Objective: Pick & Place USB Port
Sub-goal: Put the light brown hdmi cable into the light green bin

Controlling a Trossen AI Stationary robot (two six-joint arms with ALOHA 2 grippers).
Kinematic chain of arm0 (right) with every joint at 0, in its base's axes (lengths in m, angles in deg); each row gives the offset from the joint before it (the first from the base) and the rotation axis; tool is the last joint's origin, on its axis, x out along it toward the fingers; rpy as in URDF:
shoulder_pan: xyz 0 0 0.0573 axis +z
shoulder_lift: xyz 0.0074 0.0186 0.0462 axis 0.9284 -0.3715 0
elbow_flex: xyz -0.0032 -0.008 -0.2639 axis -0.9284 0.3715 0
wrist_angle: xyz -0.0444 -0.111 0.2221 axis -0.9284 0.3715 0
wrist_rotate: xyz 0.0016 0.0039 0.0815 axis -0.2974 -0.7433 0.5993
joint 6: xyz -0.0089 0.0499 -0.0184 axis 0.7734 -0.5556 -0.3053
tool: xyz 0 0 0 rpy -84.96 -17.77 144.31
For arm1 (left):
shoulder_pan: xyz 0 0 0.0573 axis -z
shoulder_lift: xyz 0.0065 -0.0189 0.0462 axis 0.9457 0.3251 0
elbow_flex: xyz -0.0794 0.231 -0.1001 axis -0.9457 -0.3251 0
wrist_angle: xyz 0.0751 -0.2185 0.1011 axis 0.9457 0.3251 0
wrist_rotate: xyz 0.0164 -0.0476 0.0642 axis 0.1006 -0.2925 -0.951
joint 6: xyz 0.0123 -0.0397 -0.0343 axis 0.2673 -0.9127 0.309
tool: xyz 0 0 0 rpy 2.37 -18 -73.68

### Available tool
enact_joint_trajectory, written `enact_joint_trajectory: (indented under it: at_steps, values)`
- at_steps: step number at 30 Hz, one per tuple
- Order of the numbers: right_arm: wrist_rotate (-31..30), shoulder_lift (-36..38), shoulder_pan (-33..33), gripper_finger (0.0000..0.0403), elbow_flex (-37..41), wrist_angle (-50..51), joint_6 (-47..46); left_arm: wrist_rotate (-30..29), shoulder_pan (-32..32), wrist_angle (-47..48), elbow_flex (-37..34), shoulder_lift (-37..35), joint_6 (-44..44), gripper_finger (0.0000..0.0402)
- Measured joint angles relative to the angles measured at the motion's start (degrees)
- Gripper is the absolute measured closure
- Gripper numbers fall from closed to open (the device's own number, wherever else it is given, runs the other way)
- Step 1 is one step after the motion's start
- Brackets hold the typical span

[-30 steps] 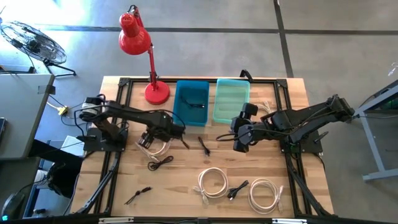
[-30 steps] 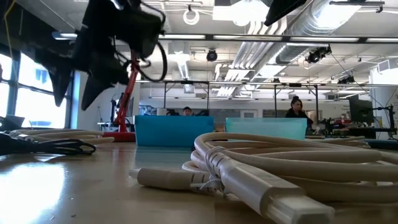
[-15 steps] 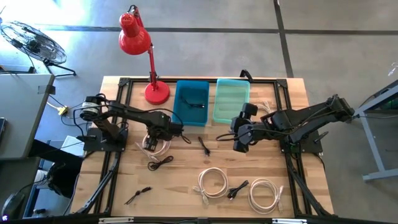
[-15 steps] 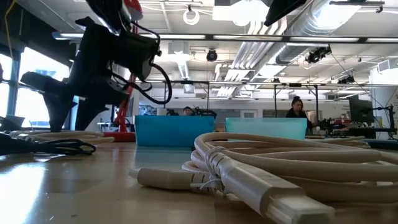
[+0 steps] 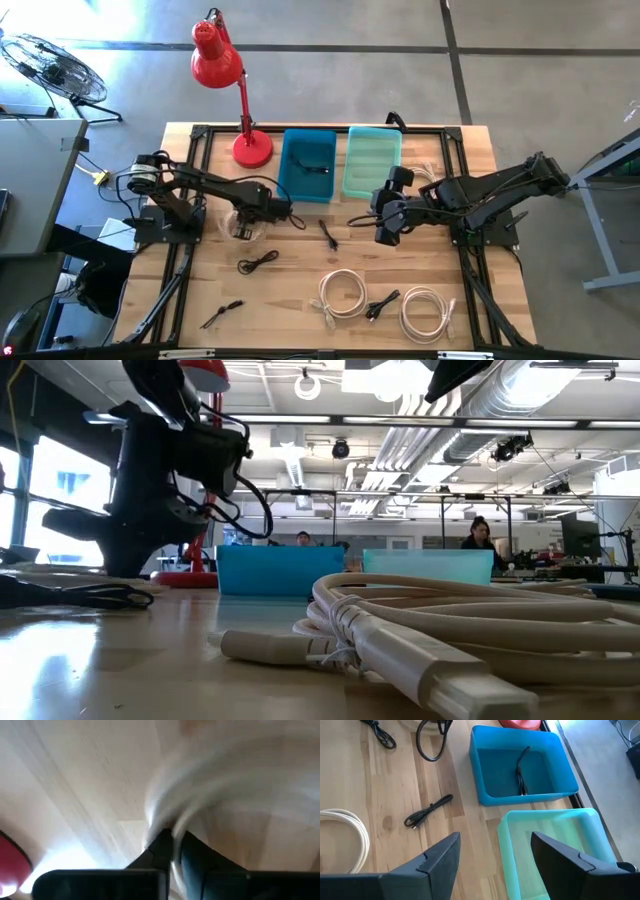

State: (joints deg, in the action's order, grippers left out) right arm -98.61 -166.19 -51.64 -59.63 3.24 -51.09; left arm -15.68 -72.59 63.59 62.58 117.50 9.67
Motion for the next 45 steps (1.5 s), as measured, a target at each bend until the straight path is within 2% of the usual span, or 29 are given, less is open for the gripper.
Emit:
enact_joint_trajectory:
  at_steps: [6,12,19,25,28,32,37,41,45]
  values:
    - [1.72,-0.01,0.01,0.0167,0.0,-0.02,0.0,-2.01,0.15,0.45,-0.18,0.02,-1.17,0.0392]
    - [2.26,-0.01,0.0,0.0167,0.0,-0.09,0.0,-2.34,0.69,1.78,0.69,-3.18,-2.51,0.0392]
    - [2.19,-0.01,0.01,0.0167,0.0,-0.22,0.51,-3.71,3.81,4.82,4.11,-10.83,-4.98,0.0393]
    - [1.66,-0.01,0.01,0.0167,0.0,-0.24,0.94,-9.38,7.68,9.83,9.03,-19.61,-9.41,0.0393]
    - [1.63,-0.01,-0.01,0.0167,0.0,-0.41,2.07,-12.87,10.5,9.0,11.12,-25.39,-10.22,0.0393]
    - [1.29,-0.01,0.01,0.0167,0.0,-1.2,3.45,-19.13,15.02,0.35,12.0,-34.28,-7.54,0.0393]
    - [-0.66,-0.01,0.0,0.0167,0.0,-5.41,5.97,-24.96,19.56,-21.73,7.81,-44.86,6.57,0.0393]
    - [-0.72,-0.01,-0.01,0.0167,0.0,-12.33,9.34,-22.13,19.96,-40.04,1.77,-49.16,19.17,0.0394]
    - [1.1,-0.01,0.01,0.0166,0.0,-20.39,13.71,-17.71,19.96,-56.79,-4.63,-49.57,27.52,0.0394]
